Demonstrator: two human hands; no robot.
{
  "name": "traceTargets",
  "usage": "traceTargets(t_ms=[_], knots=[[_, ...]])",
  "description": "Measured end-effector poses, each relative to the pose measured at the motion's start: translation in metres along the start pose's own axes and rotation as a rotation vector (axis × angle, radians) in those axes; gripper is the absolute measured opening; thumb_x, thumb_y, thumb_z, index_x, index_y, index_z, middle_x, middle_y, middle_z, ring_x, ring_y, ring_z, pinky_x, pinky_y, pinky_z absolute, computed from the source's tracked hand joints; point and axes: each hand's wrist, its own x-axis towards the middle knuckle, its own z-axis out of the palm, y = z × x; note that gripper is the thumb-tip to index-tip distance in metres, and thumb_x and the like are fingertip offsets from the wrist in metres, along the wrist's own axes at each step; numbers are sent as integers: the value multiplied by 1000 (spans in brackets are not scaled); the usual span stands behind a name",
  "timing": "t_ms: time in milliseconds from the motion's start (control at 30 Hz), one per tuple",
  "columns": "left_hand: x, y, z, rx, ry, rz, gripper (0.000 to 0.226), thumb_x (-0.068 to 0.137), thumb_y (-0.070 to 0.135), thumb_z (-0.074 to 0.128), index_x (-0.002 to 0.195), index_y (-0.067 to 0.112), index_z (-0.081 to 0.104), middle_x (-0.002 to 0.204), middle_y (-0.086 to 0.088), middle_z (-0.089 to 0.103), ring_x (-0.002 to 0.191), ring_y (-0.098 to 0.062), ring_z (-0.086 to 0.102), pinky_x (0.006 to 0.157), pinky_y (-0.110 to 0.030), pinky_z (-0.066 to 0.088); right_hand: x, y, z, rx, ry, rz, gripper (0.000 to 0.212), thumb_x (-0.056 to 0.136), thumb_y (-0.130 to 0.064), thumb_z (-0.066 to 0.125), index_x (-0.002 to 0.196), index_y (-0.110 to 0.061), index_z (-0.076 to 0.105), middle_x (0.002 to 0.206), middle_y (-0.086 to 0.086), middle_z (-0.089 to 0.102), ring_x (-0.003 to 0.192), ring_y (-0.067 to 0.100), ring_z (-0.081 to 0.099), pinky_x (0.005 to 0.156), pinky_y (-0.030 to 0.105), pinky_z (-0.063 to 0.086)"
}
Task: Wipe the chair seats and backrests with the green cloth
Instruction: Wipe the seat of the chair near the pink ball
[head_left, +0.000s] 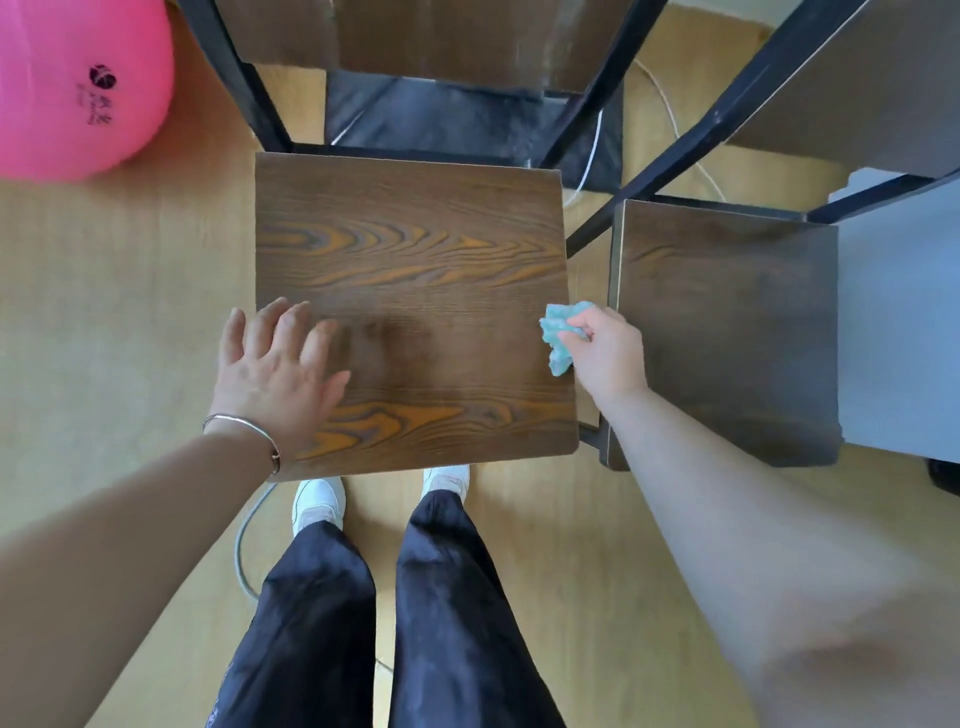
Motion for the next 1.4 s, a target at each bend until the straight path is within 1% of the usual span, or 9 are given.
traceTargets(t_ms=[67, 167, 333, 500, 767, 933, 1033, 1167, 1400], knots=[[7, 6, 3, 15, -8, 27, 56, 85, 40, 65, 130, 12, 51, 136, -19, 46, 133, -41, 35, 111, -60, 18, -7, 7, 16, 13, -14, 19, 9, 92, -16, 63, 97, -10, 68, 106, 0, 61, 91, 17, 60, 76, 23, 50], [13, 8, 6, 19, -8, 54, 53, 88, 39, 63, 131, 12, 50, 135, -18, 45, 133, -41, 33, 110, -58, 16, -15, -1, 42, 72, 39, 29, 8, 90, -16, 63, 94, -11, 68, 105, 1, 65, 91, 21, 61, 75, 29, 50], [12, -2, 8, 27, -26, 30, 58, 85, 38, 66, 133, 11, 50, 137, -17, 44, 135, -40, 31, 111, -60, 16, -27, -45, 79, 85, 24, -121, 9, 89, -14, 66, 95, -7, 68, 105, 8, 66, 93, 26, 60, 77, 35, 51], [-2, -25, 9, 21, -18, -39, 59, 83, 36, 68, 132, 9, 50, 137, -19, 45, 132, -40, 34, 110, -62, 18, -31, -88, 111, 80, -47, -248, 7, 87, -14, 67, 91, -7, 67, 99, 9, 64, 87, 28, 59, 73, 42, 52], [-44, -70, 18, -5, -30, -179, 55, 88, 40, 59, 133, 11, 46, 141, -18, 43, 135, -38, 30, 112, -61, 18, -31, -160, 147, 6, -177, -416, 5, 87, -15, 65, 90, -10, 65, 101, 6, 63, 89, 27, 57, 74, 37, 47], [-68, -89, 27, -20, -39, -238, 56, 89, 44, 56, 134, 13, 45, 142, -16, 43, 137, -36, 29, 113, -59, 18, 0, -214, 155, -55, -232, -518, 8, 85, -14, 65, 79, -12, 61, 98, 2, 61, 88, 24, 57, 72, 33, 44], [-78, -97, 29, -34, -34, -247, 58, 89, 46, 55, 136, 14, 45, 143, -15, 42, 137, -36, 29, 113, -59, 17, 11, -234, 158, -89, -260, -539, 8, 86, -14, 65, 79, -12, 62, 107, 3, 61, 91, 20, 56, 72, 28, 44], [-90, -106, 27, -16, -56, -207, 60, 89, 48, 52, 137, 14, 44, 144, -14, 41, 137, -36, 29, 114, -59, 15, -3, -230, 163, -113, -312, -614, 5, 83, -11, 67, 83, -7, 67, 102, 5, 61, 92, 25, 58, 78, 31, 44], [-105, -120, 19, 15, -83, -105, 61, 88, 49, 52, 137, 14, 45, 144, -13, 42, 138, -35, 28, 115, -59, 14, -103, -173, 184, -156, -436, -752, 6, 83, -11, 67, 90, -10, 67, 95, 8, 59, 85, 31, 59, 70, 37, 48]])
